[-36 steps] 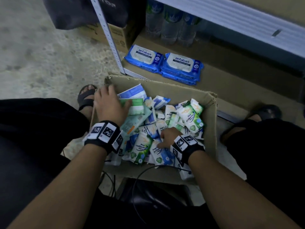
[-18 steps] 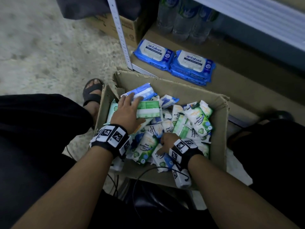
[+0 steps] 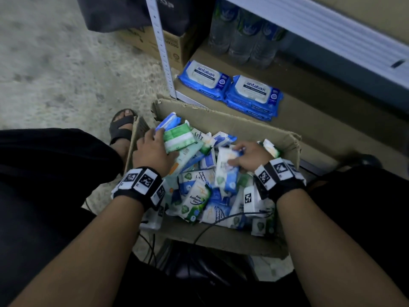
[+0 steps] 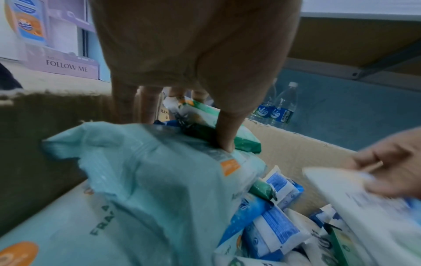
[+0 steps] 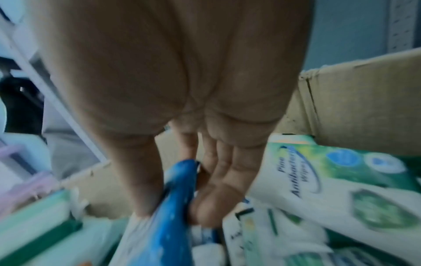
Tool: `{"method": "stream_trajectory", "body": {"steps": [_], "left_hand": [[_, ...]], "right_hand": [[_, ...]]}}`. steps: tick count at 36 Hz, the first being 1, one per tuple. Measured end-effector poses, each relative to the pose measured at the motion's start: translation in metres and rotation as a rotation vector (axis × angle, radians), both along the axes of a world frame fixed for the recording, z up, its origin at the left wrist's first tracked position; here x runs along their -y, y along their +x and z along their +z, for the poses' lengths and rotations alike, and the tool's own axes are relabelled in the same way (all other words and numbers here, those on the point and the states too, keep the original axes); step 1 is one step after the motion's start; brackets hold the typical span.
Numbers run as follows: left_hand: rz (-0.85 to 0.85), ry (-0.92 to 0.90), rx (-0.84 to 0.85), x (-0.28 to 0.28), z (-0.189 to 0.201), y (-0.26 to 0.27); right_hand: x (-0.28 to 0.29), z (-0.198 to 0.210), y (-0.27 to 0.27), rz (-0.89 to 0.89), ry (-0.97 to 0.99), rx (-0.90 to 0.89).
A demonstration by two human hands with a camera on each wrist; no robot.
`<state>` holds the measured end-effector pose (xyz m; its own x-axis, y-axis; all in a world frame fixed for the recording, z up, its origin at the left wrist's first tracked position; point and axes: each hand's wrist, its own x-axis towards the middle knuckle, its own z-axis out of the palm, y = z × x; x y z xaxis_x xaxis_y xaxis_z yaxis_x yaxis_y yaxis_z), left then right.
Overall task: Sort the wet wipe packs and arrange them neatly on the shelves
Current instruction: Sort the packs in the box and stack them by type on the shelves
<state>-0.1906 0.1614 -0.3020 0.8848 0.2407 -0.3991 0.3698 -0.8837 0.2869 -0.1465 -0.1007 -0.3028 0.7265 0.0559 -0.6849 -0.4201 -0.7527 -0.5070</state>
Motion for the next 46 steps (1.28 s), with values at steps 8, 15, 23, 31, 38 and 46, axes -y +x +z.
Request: {"method": "stream_trajectory", "body": {"steps": [8, 15, 23, 31, 38, 46], "left_hand": [[-0.022, 0.038, 0.020, 0.005, 0.010, -0.001], [-0.193, 0.048, 0.316, 0.037, 0.030, 0.001], [-0.554, -0.237, -0.093, 0.082, 0.019, -0.007], [-0.768, 0.068, -0.417, 0.077, -0.031, -0.026], [-0.581, -0.039, -0.457, 0.078, -0.047, -0.029], [-0.518, -0.022, -0.471, 0.078, -0.048, -0.034]], "right_hand": [[-0.033, 0.007, 0.013, -0.300, 0.310, 0.222], [-0.017, -0.016, -0.012, -0.148, -0.026, 0.418], [-0.017, -0.041, -0.042, 0.404, -0.160, 0.130], [-0.019, -0.077, -0.066, 0.710, -0.199, 0.015], [-0.025, -0.100, -0.077, 0.823, -0.321, 0.079], [-0.030, -0.101, -0.074, 0.728, -0.385, 0.057]]}}
